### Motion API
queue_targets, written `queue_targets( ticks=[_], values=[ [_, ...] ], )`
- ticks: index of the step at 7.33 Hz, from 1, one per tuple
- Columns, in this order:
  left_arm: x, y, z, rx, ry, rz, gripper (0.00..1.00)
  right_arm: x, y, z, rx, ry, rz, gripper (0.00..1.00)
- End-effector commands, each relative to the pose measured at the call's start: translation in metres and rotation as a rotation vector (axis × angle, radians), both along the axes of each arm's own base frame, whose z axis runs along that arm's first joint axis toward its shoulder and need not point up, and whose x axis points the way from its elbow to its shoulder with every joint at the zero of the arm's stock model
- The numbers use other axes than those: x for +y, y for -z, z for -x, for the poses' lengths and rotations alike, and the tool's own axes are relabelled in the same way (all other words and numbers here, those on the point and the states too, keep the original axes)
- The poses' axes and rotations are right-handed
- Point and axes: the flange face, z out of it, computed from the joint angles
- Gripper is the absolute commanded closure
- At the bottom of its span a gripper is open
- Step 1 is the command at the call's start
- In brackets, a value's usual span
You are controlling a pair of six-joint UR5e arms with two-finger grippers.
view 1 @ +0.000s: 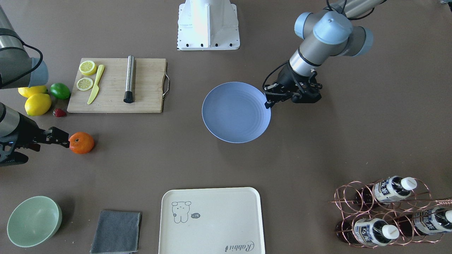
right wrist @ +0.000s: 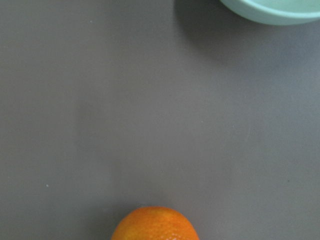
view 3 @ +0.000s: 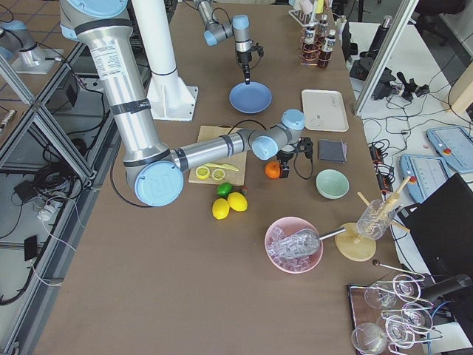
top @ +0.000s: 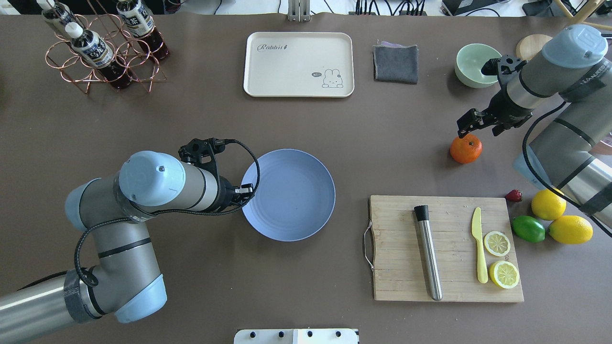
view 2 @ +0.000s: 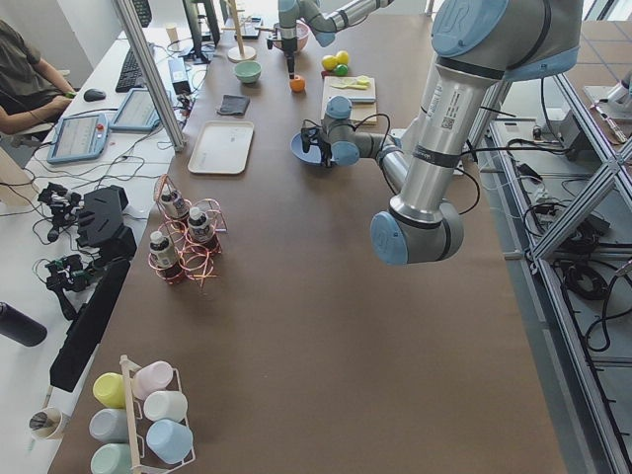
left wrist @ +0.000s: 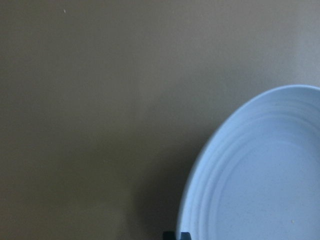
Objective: Pick orange to plate
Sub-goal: 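Close the right gripper on the orange while the left holds at the plate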
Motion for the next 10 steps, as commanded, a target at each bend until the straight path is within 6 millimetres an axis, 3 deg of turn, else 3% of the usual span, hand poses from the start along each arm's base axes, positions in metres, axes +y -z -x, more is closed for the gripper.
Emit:
queue_targets(
  ticks=[1,3,5,6,7,8,9,10],
  values=[
    [0.008,0.004,-0.010,0.001,-0.006,-0.007,1.00,0.007,0.002,0.016,0.002,0.021,-0.003,0.01],
    [0.004,-0.004,-0.018,-0.017,-0.005,-0.001,1.00,0.010,-0.009,0.032,0.037,0.032,-0.005,0.01],
    [0.003,0.004,-0.019,-0.006,-0.004,-0.003,1.00,0.011,-0.009,0.035,0.035,0.038,-0.002,0.02],
    [0.003,0.004,-0.018,-0.004,-0.003,-0.005,0.66,0.011,-0.008,0.034,0.032,0.036,-0.003,0.08],
    [0.000,0.005,-0.015,-0.003,0.003,-0.006,0.49,0.011,-0.007,0.035,0.031,0.037,-0.003,0.25],
    [-0.002,0.008,-0.012,0.001,0.008,-0.006,0.44,0.010,-0.007,0.034,0.032,0.035,-0.001,0.48],
    [-0.003,0.009,-0.009,0.004,0.011,-0.008,0.44,0.011,-0.006,0.034,0.029,0.035,0.001,0.87],
    [-0.011,0.013,0.000,0.011,0.028,-0.010,0.44,0.003,0.017,0.039,0.009,0.033,-0.017,1.00]
  ],
)
